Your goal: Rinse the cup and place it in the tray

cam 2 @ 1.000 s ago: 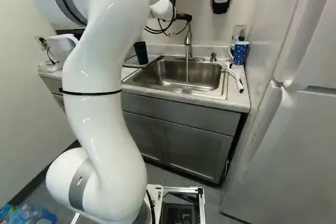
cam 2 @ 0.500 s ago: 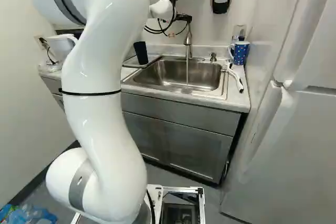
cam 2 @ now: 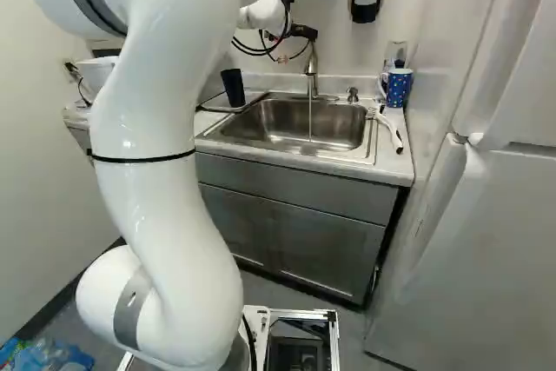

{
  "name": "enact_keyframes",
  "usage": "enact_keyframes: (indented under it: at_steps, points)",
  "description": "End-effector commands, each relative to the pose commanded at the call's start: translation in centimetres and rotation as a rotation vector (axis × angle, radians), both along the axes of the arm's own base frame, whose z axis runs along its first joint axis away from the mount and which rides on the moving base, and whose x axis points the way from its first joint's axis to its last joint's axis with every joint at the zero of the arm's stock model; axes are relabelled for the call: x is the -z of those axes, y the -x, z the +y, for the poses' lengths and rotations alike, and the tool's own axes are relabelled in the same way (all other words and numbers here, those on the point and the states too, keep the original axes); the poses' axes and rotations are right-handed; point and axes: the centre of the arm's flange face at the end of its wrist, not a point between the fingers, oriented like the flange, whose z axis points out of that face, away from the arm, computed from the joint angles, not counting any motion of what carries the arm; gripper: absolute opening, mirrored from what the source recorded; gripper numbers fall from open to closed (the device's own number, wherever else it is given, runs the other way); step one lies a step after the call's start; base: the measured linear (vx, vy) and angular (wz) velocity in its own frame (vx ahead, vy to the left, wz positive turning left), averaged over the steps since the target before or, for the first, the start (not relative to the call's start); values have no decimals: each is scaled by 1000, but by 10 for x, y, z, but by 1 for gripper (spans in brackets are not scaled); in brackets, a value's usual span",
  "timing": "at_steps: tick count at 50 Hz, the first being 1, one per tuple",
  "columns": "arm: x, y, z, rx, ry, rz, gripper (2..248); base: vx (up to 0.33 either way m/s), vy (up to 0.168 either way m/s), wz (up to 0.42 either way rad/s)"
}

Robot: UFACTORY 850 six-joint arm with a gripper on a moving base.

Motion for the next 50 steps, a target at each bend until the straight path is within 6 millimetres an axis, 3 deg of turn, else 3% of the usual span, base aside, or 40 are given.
enact_keyframes:
  at_steps: [34,50]
  points:
    - [3,8,0,1,-7,46,247,0,0,0]
    - [-7,19,10,-7,-1,-40,247,0,0,0]
